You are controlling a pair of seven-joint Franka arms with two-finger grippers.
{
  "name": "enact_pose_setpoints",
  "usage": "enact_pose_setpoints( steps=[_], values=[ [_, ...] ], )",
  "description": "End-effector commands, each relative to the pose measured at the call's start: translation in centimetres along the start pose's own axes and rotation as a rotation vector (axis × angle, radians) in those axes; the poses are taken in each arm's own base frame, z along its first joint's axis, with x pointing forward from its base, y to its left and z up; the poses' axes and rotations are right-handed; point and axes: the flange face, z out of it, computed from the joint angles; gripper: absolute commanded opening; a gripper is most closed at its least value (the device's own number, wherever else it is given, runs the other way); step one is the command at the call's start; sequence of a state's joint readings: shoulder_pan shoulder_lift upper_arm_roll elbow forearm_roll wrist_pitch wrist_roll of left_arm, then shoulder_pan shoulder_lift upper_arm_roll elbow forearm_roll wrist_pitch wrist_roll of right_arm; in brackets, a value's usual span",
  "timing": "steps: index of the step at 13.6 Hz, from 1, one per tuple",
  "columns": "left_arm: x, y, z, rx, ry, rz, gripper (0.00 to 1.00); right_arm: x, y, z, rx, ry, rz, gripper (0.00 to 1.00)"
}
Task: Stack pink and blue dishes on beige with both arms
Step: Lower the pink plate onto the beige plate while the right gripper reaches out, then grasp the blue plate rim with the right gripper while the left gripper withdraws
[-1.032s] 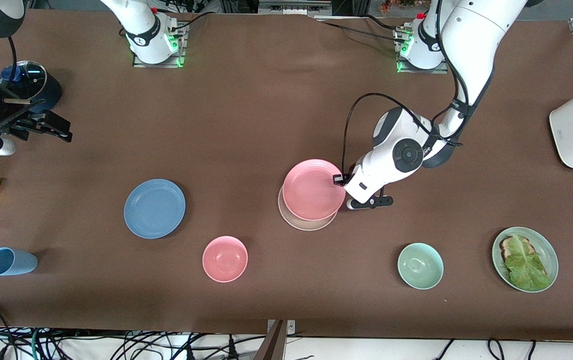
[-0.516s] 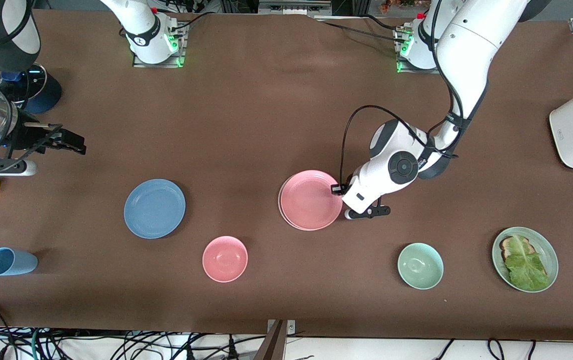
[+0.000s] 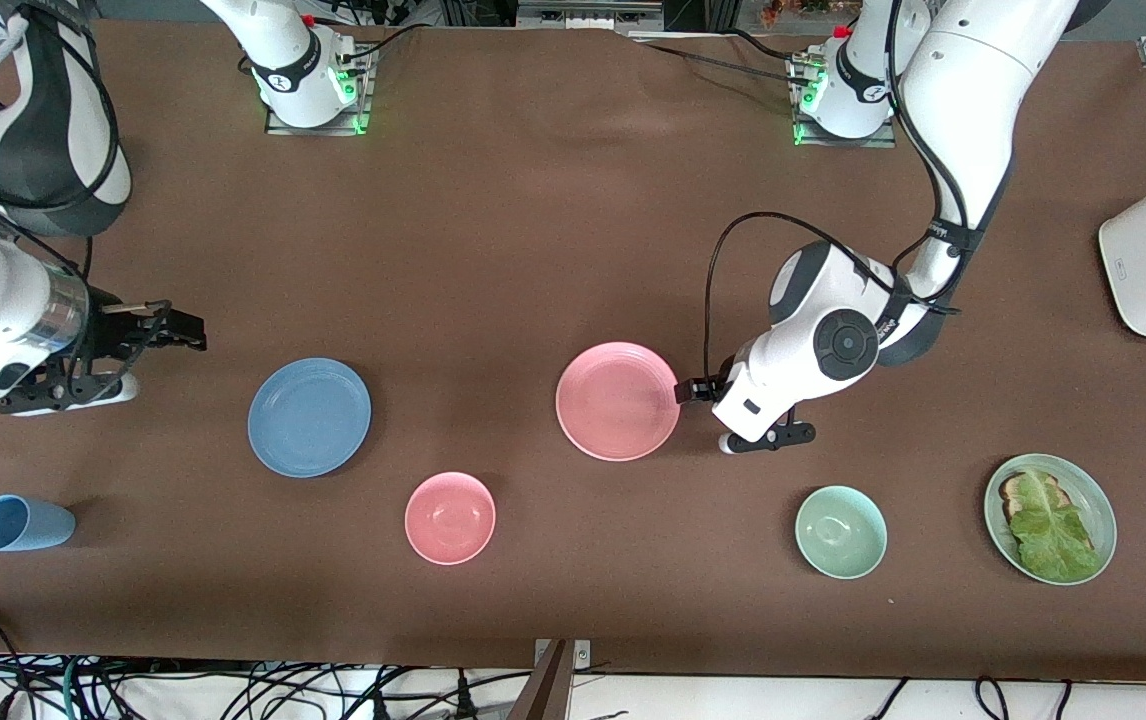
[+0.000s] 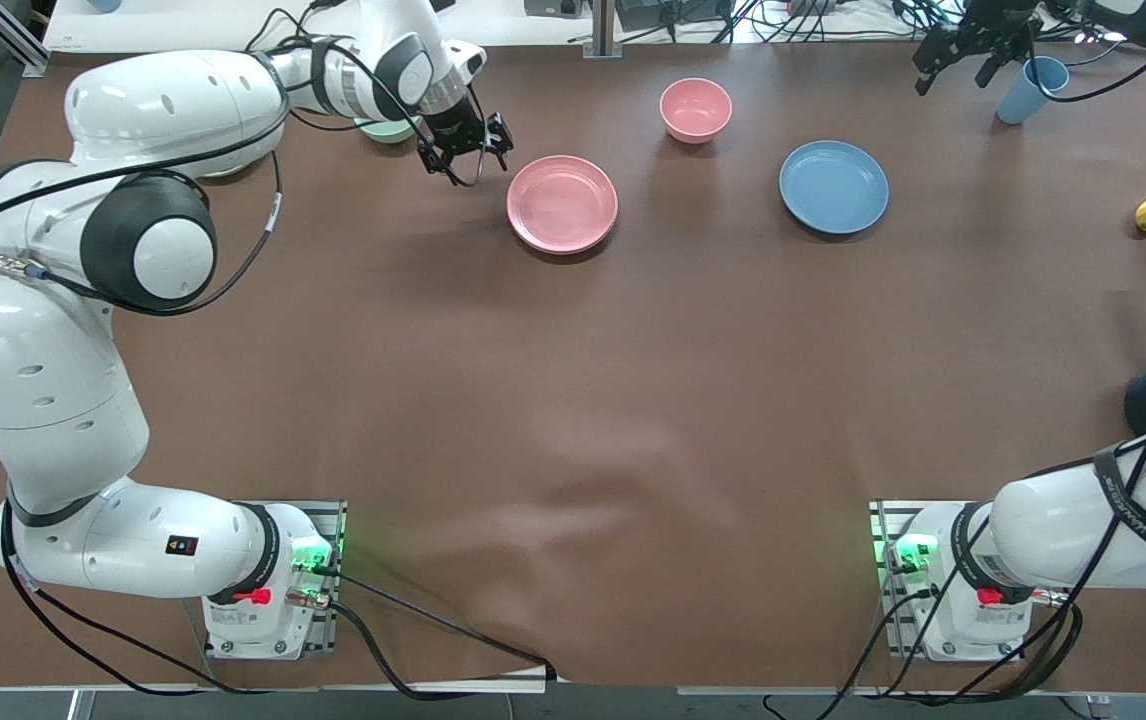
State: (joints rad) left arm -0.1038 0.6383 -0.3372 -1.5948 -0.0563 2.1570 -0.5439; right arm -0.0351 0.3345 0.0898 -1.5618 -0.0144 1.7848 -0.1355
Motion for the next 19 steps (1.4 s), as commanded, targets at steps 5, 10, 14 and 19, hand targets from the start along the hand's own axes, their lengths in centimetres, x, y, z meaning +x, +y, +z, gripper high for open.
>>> enact_pose_setpoints(
  steps=[5, 10, 14, 19],
  values=[
    [2.0, -7.5, -6.0, 0.056, -0.032, -0.026, 1.00, 4.0, 3.8, 12.2, 0.021, 0.022, -0.019, 1.00],
    [4.2, -16.6, -8.8, 0.075, -0.086, 0.078, 1.00, 4.5, 6.8, 19.9, 0.030, 0.050, -0.009, 1.00],
    [4.9, -23.3, -11.8, 0.140, -0.095, 0.104, 1.00, 3.8, 6.4, 20.9, 0.040, 0.036, 0.011, 0.99],
    [4.0, -27.0, -17.0, 0.194, -0.075, 0.180, 1.00, 4.1, 4.9, 21.4, 0.035, 0.035, 0.089, 0.92]
  ],
)
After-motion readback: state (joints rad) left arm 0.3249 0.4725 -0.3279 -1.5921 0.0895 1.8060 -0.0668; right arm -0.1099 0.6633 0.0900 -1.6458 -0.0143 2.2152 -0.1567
